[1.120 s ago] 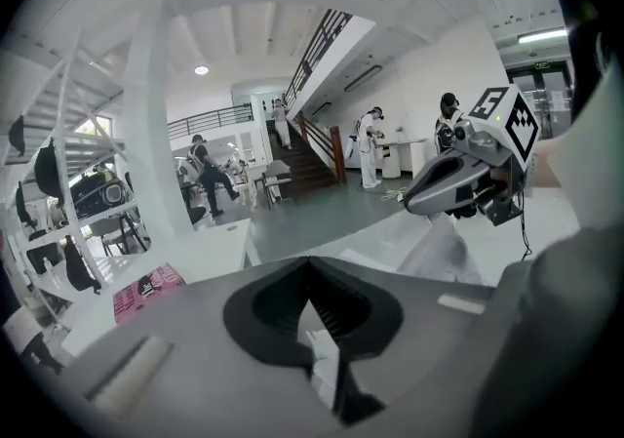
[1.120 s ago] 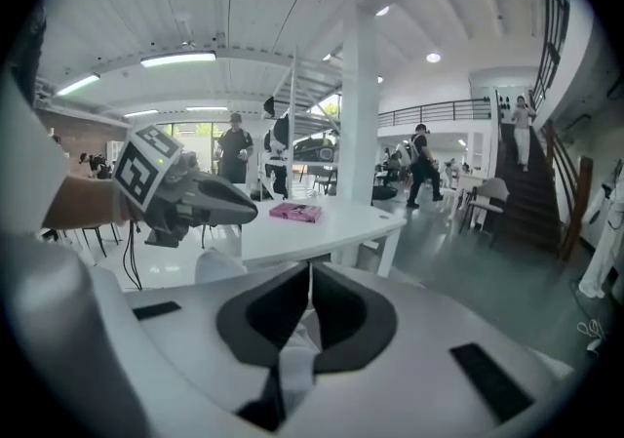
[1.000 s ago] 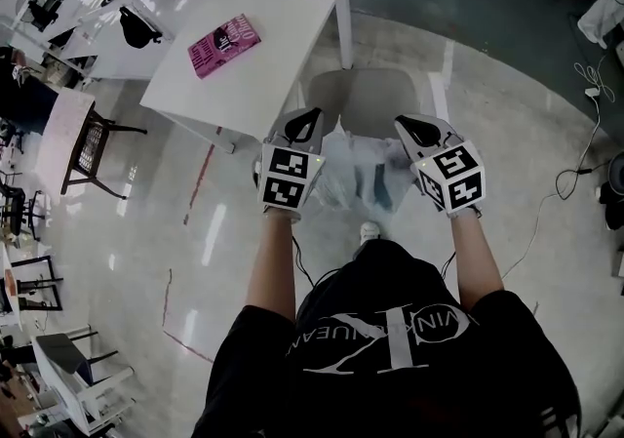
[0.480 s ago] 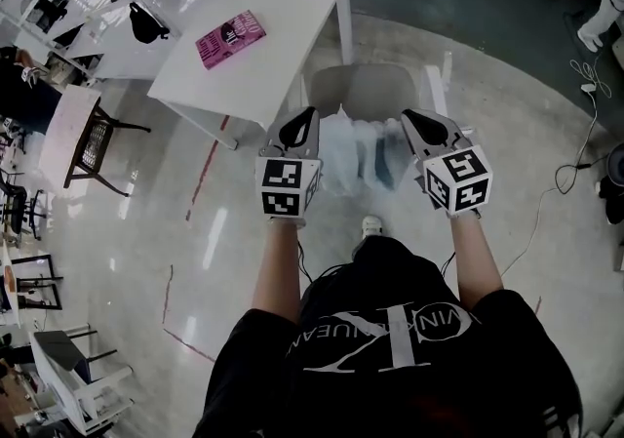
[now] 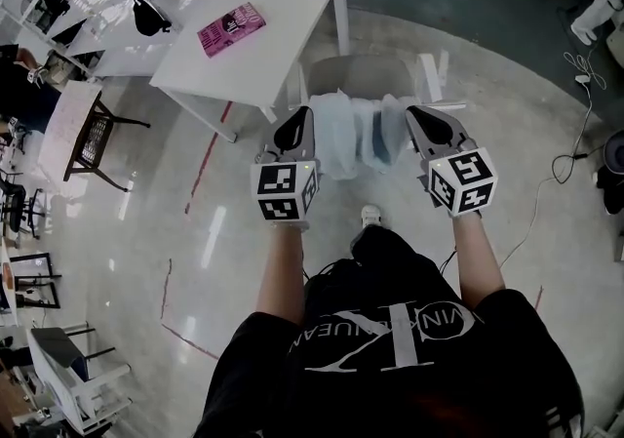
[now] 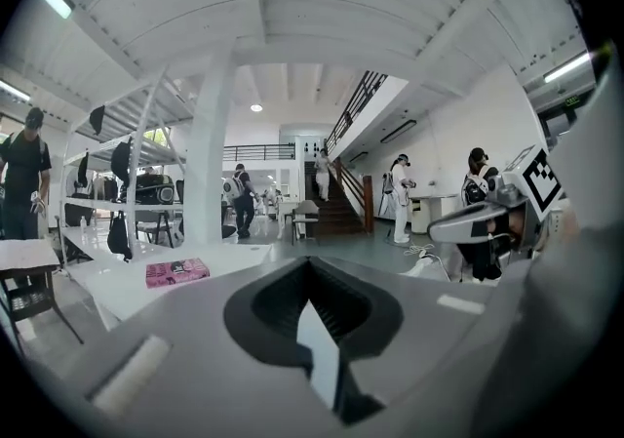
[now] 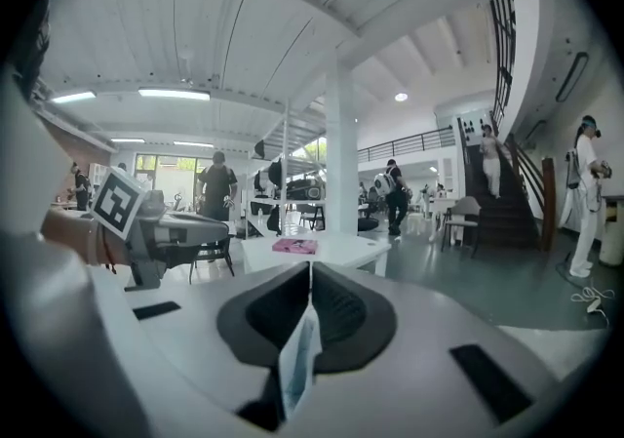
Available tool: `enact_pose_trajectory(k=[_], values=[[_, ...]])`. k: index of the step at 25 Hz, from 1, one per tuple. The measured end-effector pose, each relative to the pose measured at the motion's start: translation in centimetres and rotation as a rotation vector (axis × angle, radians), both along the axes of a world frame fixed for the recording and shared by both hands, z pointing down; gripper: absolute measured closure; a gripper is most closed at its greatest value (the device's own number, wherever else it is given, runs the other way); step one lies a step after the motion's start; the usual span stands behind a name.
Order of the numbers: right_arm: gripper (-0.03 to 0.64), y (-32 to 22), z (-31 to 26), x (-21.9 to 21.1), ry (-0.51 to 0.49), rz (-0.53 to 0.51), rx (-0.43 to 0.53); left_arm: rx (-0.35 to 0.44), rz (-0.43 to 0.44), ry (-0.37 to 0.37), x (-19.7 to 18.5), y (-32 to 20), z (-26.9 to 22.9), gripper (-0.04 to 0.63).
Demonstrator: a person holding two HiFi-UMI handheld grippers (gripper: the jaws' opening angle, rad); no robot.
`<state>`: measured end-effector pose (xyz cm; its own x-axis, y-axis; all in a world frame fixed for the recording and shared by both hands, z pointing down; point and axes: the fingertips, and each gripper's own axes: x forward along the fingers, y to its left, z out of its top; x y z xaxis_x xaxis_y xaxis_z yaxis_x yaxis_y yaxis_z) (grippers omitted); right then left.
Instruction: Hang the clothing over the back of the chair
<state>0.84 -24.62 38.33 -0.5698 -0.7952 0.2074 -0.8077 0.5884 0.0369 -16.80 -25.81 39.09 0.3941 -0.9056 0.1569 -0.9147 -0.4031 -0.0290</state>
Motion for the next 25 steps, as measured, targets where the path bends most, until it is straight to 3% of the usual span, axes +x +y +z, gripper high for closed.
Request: enact_pose_trajectory(k=[13, 25], values=[[0.6, 5.6, 0.5, 1.1, -0.044, 0.05, 0.008, 0.014, -0.008, 0.043, -0.3, 6.1, 0.7, 0.584], [0.6, 6.7, 0.6, 1.4, -0.033, 0.051, 0.031, 0.039, -0.049, 0.071, -0.8, 7.5, 0.4, 0.584]])
